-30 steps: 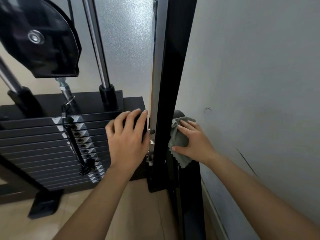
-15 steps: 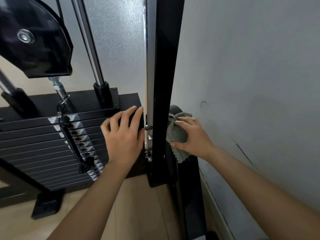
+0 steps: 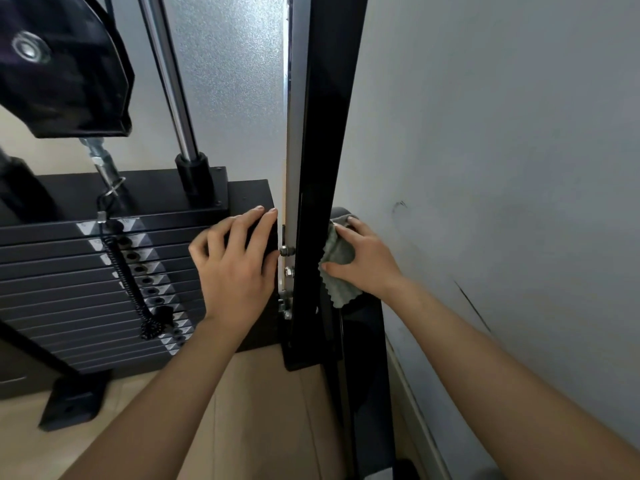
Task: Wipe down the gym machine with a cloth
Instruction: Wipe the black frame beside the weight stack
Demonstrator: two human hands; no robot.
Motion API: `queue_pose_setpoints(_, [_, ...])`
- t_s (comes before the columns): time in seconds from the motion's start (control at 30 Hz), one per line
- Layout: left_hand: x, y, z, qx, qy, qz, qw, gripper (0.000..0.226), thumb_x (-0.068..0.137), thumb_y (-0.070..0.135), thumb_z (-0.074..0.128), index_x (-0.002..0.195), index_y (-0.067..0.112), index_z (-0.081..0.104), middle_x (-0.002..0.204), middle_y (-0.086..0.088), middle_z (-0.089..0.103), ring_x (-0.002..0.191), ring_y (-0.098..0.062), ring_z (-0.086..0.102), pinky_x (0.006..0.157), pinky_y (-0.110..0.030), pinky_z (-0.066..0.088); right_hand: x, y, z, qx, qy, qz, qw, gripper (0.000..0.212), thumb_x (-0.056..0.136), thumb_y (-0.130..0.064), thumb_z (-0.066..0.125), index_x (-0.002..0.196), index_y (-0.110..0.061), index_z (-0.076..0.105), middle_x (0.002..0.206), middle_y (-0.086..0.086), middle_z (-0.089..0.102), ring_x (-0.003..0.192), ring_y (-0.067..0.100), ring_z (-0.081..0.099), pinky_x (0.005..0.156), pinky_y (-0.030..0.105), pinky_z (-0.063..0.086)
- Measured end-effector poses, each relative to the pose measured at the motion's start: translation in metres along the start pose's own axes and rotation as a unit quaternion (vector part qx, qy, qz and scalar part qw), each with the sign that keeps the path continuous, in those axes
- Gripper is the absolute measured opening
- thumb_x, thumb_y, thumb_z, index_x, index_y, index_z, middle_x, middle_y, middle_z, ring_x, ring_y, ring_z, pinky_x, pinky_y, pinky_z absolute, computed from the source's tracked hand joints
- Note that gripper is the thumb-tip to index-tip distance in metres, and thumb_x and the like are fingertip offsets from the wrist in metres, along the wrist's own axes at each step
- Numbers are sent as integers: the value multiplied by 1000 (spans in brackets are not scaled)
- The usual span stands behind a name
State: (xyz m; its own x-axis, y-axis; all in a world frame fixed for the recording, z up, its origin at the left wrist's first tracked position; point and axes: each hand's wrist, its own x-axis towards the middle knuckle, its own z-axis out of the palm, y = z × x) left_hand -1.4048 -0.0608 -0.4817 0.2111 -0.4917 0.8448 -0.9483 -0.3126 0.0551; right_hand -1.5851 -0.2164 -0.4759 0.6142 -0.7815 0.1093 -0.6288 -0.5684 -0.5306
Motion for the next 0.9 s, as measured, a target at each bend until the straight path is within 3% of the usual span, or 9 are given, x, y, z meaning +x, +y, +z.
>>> queue_pose_setpoints(0.23, [-15,17,-3,-38,-46,-32,998,62,88,29,72,146,20,52,152,-8,46,137,-32,38,97,-48,35,-17,1,3,-13,2,2,1000,94,76,-54,80,155,-30,34,164,-8,19,148,21,28,119,43,33])
queue_pose_setpoints(0.37, [-32,43,-2,-160,-67,-9,985,43,84,19,77,126,17,67,134,-9,57,118,-32,47,92,-46,44,-42,7,0,-35,-15,-13,999,100,72,-50,85,156,-29,33,164,-8,17,147,21,29,117,42,36])
queue_pose_setpoints(0.5, [-52,73,2,-321,-185,-74,926,36,87,21,77,122,16,69,115,1,61,108,-17,56,84,-41,55,-59,21,-15,14,-64,-29,997,90,73,-34,88,151,-25,44,159,-6,26,144,16,33,115,39,40])
queue_pose_setpoints(0.6, [-60,91,7,-378,-217,-144,888,45,88,24,77,131,19,64,120,6,58,111,-13,58,90,-37,55,-66,25,-34,123,-58,-11,991,73,81,-15,82,147,-25,51,149,-9,40,130,13,50,104,38,52])
queue_pose_setpoints(0.7, [-56,104,15,-450,-247,-226,828,62,88,23,78,144,24,53,132,9,51,118,-9,56,100,-30,53,-68,23,-38,165,-34,6,986,70,85,-6,75,148,-22,49,148,-5,43,124,15,55,104,36,52])
queue_pose_setpoints(0.77, [-48,106,23,-472,-260,-271,798,66,88,20,77,148,24,49,137,7,48,123,-11,53,104,-33,52,-66,21,-34,188,-19,15,982,65,87,-4,72,146,-20,51,146,-1,46,126,18,56,101,36,54])
queue_pose_setpoints(0.9, [-39,101,35,-498,-272,-290,770,65,91,12,73,150,21,47,139,3,45,129,-16,50,108,-41,50,-60,13,-28,228,13,20,973,60,87,0,68,143,-18,55,144,1,49,131,16,52,101,32,54])
